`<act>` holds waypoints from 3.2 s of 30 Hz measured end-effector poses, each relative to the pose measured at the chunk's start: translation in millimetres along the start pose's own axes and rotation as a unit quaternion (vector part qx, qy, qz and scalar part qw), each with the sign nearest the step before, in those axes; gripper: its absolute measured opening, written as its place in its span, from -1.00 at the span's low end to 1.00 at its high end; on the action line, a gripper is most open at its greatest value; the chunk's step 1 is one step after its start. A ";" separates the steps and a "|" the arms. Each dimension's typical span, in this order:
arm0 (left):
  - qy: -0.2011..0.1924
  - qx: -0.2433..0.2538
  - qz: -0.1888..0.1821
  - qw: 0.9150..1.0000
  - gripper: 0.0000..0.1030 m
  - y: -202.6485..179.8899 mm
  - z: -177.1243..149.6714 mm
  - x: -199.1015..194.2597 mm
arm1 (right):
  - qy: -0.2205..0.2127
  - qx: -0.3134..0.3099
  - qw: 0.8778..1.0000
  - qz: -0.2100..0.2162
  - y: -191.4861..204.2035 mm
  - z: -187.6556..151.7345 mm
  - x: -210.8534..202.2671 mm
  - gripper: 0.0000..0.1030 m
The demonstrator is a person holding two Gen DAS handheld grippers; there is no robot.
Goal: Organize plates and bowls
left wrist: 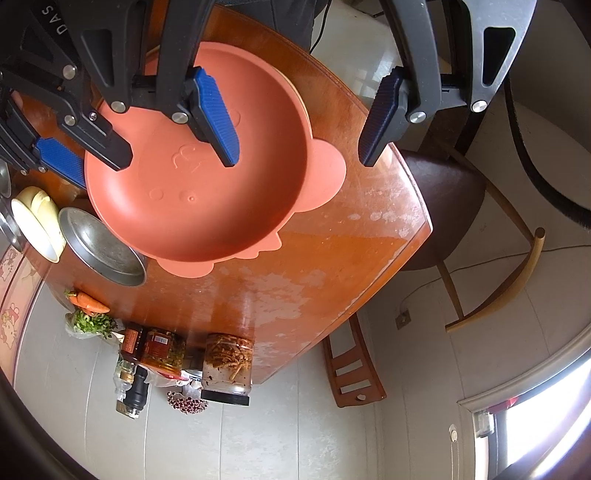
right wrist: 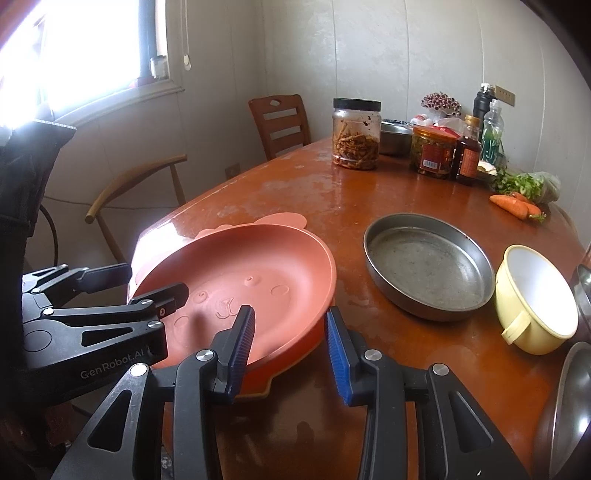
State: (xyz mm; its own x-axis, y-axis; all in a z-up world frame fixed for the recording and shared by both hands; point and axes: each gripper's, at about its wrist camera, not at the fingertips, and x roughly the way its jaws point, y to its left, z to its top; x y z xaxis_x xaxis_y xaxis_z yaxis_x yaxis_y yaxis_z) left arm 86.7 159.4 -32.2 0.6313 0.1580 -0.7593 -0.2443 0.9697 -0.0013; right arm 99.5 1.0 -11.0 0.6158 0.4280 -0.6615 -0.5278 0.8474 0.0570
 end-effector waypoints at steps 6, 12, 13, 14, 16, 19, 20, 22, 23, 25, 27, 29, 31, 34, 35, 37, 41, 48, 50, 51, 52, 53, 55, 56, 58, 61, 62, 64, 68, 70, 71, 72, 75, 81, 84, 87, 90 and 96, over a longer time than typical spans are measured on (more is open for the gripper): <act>-0.006 0.003 -0.008 1.000 0.30 -3.5 -1.3 -6.7 | 0.003 0.006 1.000 0.004 -1.5 2.0 -0.6 -0.13; -0.010 0.004 -0.014 1.000 0.30 -5.6 -1.9 -14.3 | -0.006 0.011 1.000 0.003 -3.0 3.2 -6.7 0.00; -0.012 0.003 -0.014 1.000 0.30 -5.4 -1.6 -15.5 | -0.008 0.011 1.000 0.003 -3.4 3.4 -8.1 0.01; -0.013 0.004 -0.014 1.000 0.30 -6.2 -1.4 -16.8 | -0.010 0.013 1.000 0.003 -4.3 3.4 -9.7 0.02; -0.015 0.004 -0.015 1.000 0.30 -7.4 -1.2 -20.3 | -0.012 0.017 1.000 0.004 -6.8 3.2 -12.9 0.03; -0.019 0.008 -0.018 1.000 0.30 -10.5 -1.1 -25.3 | -0.015 0.021 1.000 0.001 -9.7 3.6 -17.1 0.03; -0.020 0.010 -0.018 1.000 0.30 -11.7 -1.3 -26.9 | -0.015 0.023 1.000 0.001 -11.5 3.6 -18.8 0.03; -0.022 0.012 -0.020 0.999 0.30 -13.9 -1.3 -30.7 | -0.017 0.026 1.000 -0.002 -14.0 3.6 -21.8 0.03; -0.023 0.013 -0.021 0.999 0.30 -14.7 -1.1 -32.3 | -0.018 0.027 0.999 -0.002 -14.7 3.7 -23.3 0.03; -0.025 0.014 -0.022 0.999 0.30 -17.2 -0.8 -35.5 | -0.021 0.029 0.999 -0.003 -16.6 3.4 -26.6 0.03; -0.026 0.015 -0.025 0.999 0.30 -20.0 -0.7 -39.0 | -0.023 0.032 0.999 -0.003 -18.5 3.2 -30.7 0.03; -0.028 0.017 -0.030 0.999 0.30 -23.1 -0.9 -42.5 | -0.026 0.033 0.999 -0.004 -21.4 2.9 -35.6 0.03; -0.031 0.022 -0.032 0.999 0.30 -27.0 -0.8 -46.0 | -0.029 0.036 0.999 -0.006 -25.2 2.8 -38.8 0.03; -0.034 0.026 -0.035 0.998 0.30 -31.8 -0.2 -50.7 | -0.033 0.044 0.998 -0.009 -35.6 2.3 -44.5 0.03; -0.034 0.027 -0.036 0.998 0.30 -32.9 0.1 -51.5 | -0.034 0.047 0.998 -0.011 -38.5 2.0 -45.9 0.03; -0.034 0.028 -0.038 0.998 0.30 -36.0 0.3 -53.1 | -0.035 0.052 0.998 -0.012 -45.0 2.1 -48.2 0.03; -0.031 0.033 -0.045 0.998 0.30 -43.1 -0.2 -53.6 | -0.032 0.048 0.998 -0.019 -56.5 4.6 -47.3 0.03; -0.025 0.041 -0.059 0.997 0.30 -53.8 -0.9 -49.4 | 0.002 0.024 0.999 -0.034 -67.2 14.6 -19.9 0.00; -0.024 0.042 -0.062 0.997 0.30 -55.0 0.4 -47.8 | 0.010 0.014 0.999 -0.038 -67.5 17.8 -9.7 -0.03; -0.025 0.041 -0.063 0.997 0.30 -55.3 1.2 -48.2 | 0.013 0.007 0.999 -0.043 -67.5 19.7 -4.3 -0.05; -0.028 0.040 -0.068 0.996 0.30 -54.7 2.3 -48.7 | 0.016 -0.002 0.999 -0.046 -67.0 21.4 0.5 -0.07; -0.028 0.041 -0.070 0.996 0.30 -54.4 3.3 -48.5 | 0.022 -0.011 0.998 -0.049 -66.9 23.1 7.6 -0.09; -0.028 0.043 -0.069 0.996 0.30 -54.7 5.8 -47.3 | 0.036 -0.015 0.998 -0.050 -69.4 25.4 19.5 -0.18; -0.028 0.042 -0.070 0.996 0.30 -54.2 7.3 -46.2 | 0.040 -0.015 0.998 -0.048 -70.1 25.8 22.6 -0.19; -0.027 0.040 -0.071 0.996 0.30 -54.6 9.4 -44.4 | 0.051 -0.018 0.997 -0.046 -70.7 27.1 30.1 -0.21; -0.023 0.040 -0.073 0.996 0.30 -55.4 11.3 -40.7 | 0.061 -0.024 0.997 -0.030 -69.9 28.2 37.1 -0.22; -0.022 0.039 -0.073 0.996 0.30 -55.1 11.0 -40.1 | 0.068 -0.024 0.997 -0.028 -70.2 28.0 40.0 -0.23; -0.018 0.039 -0.076 0.996 0.30 -56.1 10.2 -38.5 | 0.078 -0.025 0.996 -0.027 -71.0 27.8 43.8 -0.28; -0.015 0.041 -0.077 0.996 0.30 -58.3 7.6 -39.4 | 0.083 -0.039 0.995 -0.026 -69.4 23.2 38.5 -0.29; -0.014 0.042 -0.078 0.996 0.30 -59.9 6.5 -41.0 | 0.086 -0.043 0.995 -0.024 -68.1 19.5 34.0 -0.29; -0.013 0.044 -0.078 0.996 0.30 -60.8 5.4 -42.1 | 0.090 -0.041 0.995 -0.020 -67.8 16.7 30.3 -0.29; -0.013 0.045 -0.078 0.996 0.30 -61.6 4.5 -42.9 | 0.092 -0.039 0.995 -0.014 -67.4 14.6 27.2 -0.29; -0.012 0.045 -0.080 0.996 0.30 -63.1 1.3 -46.0 | 0.101 -0.040 0.994 0.010 -64.0 5.3 13.6 -0.29; -0.012 0.050 -0.080 0.996 0.30 -68.2 -7.2 -55.8 | 0.111 -0.058 0.992 0.021 -52.2 -16.9 -11.8 -0.29; -0.015 0.060 -0.082 0.995 0.30 -74.1 -11.2 -62.7 | 0.112 -0.068 0.991 0.029 -45.2 -30.8 -27.6 -0.29; -0.019 0.069 -0.081 0.994 0.30 -79.4 -16.1 -69.6 | 0.113 -0.072 0.990 0.040 -39.7 -43.4 -42.7 -0.29; -0.019 0.075 -0.085 0.993 0.30 -84.6 -19.6 -73.8 | 0.111 -0.073 0.990 0.046 -34.1 -54.9 -55.8 -0.29; -0.008 0.084 -0.084 0.993 0.30 -93.9 -30.7 -76.0 | 0.114 -0.076 0.989 0.057 -27.6 -74.9 -77.5 -0.29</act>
State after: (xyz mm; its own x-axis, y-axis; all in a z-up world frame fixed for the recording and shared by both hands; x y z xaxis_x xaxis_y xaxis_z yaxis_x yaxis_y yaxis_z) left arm 39.0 50.6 5.6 0.6654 -0.0064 -0.7465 -0.0095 0.9998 -0.0170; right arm 22.6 -79.1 -17.4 0.4089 0.4219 -0.8092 -0.6783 0.7337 0.0398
